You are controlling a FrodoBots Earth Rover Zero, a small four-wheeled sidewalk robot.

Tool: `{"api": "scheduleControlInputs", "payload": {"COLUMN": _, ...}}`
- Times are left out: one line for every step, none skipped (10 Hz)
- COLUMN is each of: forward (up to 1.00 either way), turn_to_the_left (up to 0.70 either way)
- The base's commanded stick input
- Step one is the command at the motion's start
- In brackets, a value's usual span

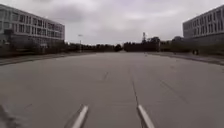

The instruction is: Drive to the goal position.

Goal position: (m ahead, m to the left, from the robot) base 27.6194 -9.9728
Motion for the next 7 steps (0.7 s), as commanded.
{"api": "scheduleControlInputs", "payload": {"forward": 1.00, "turn_to_the_left": 0.00}}
{"api": "scheduleControlInputs", "payload": {"forward": 1.00, "turn_to_the_left": 0.00}}
{"api": "scheduleControlInputs", "payload": {"forward": 1.00, "turn_to_the_left": 0.00}}
{"api": "scheduleControlInputs", "payload": {"forward": 1.00, "turn_to_the_left": 0.00}}
{"api": "scheduleControlInputs", "payload": {"forward": 1.00, "turn_to_the_left": 0.00}}
{"api": "scheduleControlInputs", "payload": {"forward": 1.00, "turn_to_the_left": 0.00}}
{"api": "scheduleControlInputs", "payload": {"forward": 1.00, "turn_to_the_left": 0.00}}
